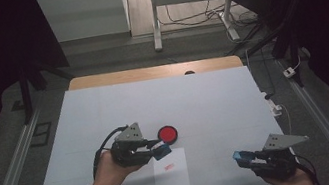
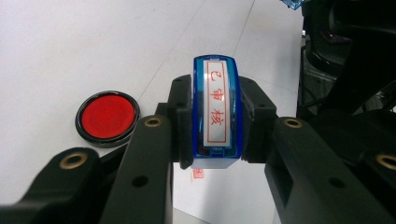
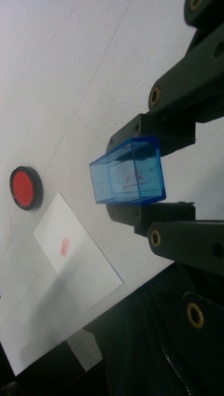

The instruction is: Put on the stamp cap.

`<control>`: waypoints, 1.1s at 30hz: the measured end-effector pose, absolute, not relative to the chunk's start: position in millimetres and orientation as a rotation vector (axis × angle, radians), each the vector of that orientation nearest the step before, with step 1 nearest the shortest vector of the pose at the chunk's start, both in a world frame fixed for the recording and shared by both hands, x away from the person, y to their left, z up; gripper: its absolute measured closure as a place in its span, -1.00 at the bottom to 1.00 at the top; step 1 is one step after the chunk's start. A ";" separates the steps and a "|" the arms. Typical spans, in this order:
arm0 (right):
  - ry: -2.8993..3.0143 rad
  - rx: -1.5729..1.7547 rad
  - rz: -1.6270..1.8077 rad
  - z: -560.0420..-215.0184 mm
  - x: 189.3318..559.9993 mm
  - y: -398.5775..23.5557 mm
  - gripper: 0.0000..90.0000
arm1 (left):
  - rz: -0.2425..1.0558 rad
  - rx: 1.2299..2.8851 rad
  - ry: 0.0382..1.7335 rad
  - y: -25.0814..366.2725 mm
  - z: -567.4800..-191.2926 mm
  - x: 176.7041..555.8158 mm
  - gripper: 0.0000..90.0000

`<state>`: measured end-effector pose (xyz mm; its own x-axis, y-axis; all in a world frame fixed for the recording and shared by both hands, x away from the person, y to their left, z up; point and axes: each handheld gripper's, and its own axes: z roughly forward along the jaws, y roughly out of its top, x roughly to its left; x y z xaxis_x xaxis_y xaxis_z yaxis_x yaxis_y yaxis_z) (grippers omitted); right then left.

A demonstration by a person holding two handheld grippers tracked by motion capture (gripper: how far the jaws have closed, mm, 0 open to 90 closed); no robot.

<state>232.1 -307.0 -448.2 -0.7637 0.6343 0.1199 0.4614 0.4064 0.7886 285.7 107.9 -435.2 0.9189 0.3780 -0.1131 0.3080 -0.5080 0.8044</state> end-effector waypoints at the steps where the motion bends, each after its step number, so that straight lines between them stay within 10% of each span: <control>1: 2.463 0.964 1.295 -448.1 232.5 -306.4 0.53 | 0.094 2.143 0.485 108.3 -434.9 285.9 0.55; 33: 2.549 0.719 1.373 -442.6 243.6 -261.9 0.53 | 0.055 2.142 0.488 114.6 -429.7 292.2 0.55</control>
